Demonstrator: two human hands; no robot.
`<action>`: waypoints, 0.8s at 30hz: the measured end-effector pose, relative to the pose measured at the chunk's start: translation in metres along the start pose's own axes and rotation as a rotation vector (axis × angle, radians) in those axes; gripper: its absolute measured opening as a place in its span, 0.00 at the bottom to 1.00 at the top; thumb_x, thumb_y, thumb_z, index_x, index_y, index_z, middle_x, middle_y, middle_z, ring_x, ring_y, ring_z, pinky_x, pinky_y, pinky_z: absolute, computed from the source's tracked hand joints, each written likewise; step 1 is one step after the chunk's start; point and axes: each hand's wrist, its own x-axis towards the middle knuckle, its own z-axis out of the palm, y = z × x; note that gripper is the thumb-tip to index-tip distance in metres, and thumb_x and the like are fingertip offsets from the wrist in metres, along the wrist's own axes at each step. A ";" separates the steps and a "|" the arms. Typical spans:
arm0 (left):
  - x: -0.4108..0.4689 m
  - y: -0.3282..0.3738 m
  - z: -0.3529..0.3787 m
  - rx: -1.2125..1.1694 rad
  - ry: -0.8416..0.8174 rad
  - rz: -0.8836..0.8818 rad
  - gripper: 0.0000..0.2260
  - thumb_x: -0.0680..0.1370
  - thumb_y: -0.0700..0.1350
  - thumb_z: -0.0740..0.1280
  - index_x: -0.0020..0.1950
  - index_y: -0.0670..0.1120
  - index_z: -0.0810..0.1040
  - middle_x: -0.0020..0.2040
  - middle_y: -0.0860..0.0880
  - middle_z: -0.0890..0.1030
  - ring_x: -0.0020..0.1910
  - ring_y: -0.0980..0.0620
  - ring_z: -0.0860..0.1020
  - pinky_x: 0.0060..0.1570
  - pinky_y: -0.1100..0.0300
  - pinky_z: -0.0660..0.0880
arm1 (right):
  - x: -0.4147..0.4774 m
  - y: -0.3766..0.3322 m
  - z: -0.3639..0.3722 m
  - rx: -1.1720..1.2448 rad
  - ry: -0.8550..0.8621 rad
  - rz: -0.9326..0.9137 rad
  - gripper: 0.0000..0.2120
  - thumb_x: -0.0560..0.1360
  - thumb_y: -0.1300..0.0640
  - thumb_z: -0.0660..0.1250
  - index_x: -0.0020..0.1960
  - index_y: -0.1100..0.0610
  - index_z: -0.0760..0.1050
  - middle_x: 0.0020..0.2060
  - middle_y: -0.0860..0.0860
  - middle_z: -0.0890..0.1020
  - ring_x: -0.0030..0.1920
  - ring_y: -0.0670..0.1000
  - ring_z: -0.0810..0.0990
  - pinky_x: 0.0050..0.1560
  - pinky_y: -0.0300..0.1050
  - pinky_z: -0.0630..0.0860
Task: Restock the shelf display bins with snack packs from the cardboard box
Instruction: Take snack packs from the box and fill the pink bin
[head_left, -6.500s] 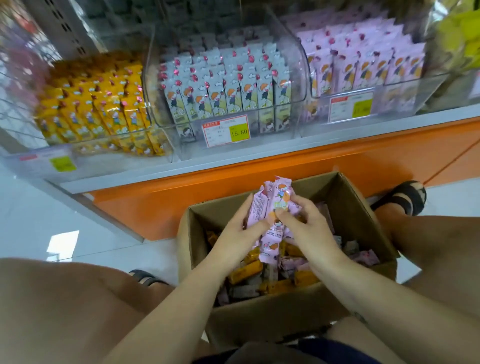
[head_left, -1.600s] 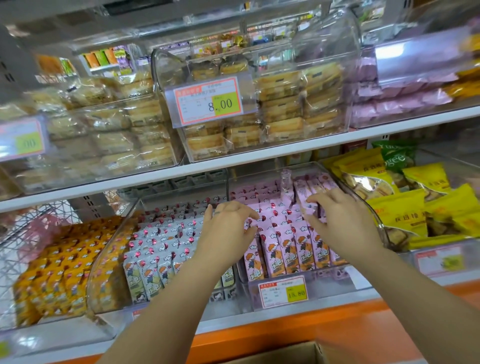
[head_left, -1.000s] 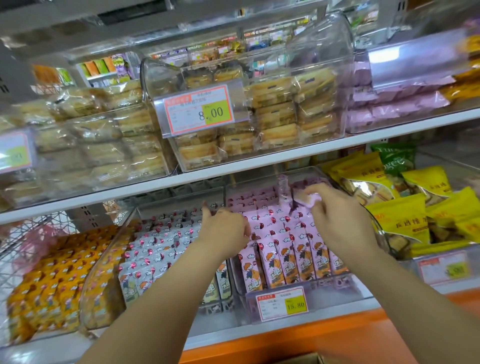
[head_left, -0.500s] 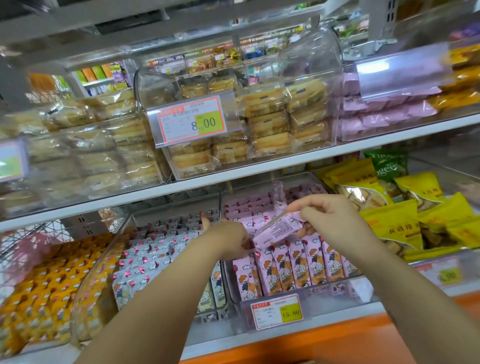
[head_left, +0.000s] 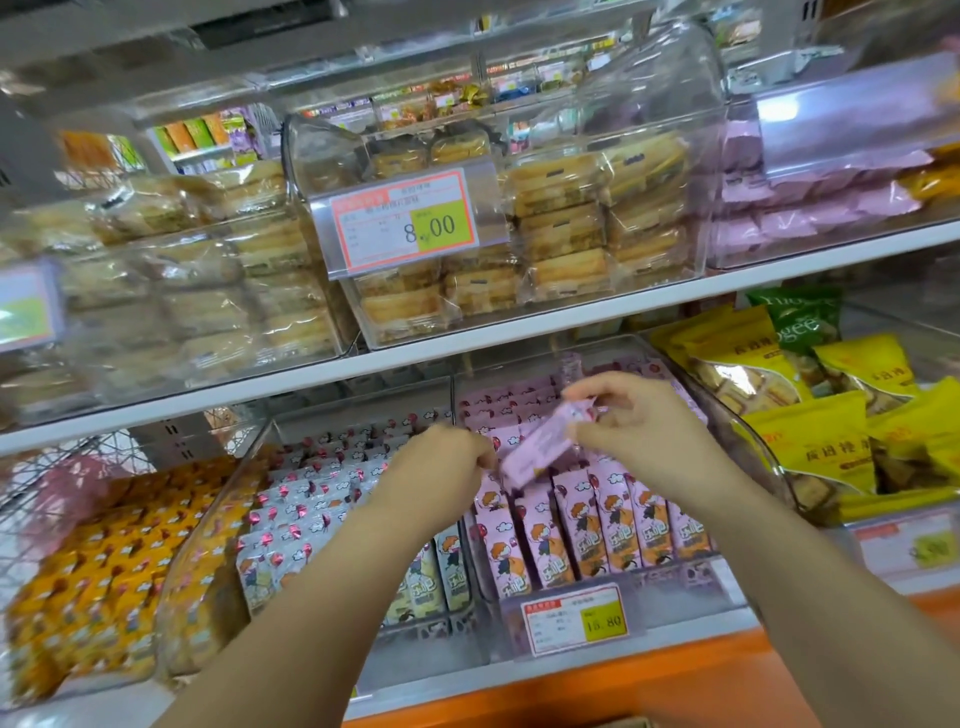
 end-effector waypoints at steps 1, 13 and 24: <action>0.001 -0.001 0.001 0.024 0.006 0.003 0.14 0.78 0.37 0.59 0.56 0.50 0.81 0.54 0.49 0.82 0.54 0.49 0.78 0.54 0.52 0.76 | 0.002 -0.001 0.000 0.057 0.080 -0.008 0.10 0.74 0.62 0.70 0.51 0.49 0.77 0.43 0.47 0.82 0.35 0.48 0.82 0.37 0.39 0.79; 0.012 0.008 -0.003 0.250 -0.103 -0.082 0.14 0.78 0.42 0.61 0.55 0.59 0.80 0.58 0.49 0.80 0.62 0.47 0.71 0.66 0.46 0.60 | 0.000 -0.001 0.011 0.057 -0.013 0.019 0.09 0.71 0.51 0.73 0.46 0.54 0.79 0.36 0.52 0.82 0.29 0.43 0.79 0.36 0.40 0.79; 0.004 0.012 -0.007 0.215 -0.071 -0.089 0.08 0.78 0.40 0.62 0.50 0.49 0.79 0.51 0.46 0.81 0.58 0.45 0.74 0.63 0.47 0.68 | 0.015 -0.006 0.027 -0.015 0.248 -0.090 0.09 0.71 0.49 0.73 0.38 0.50 0.74 0.30 0.46 0.79 0.36 0.47 0.81 0.35 0.40 0.72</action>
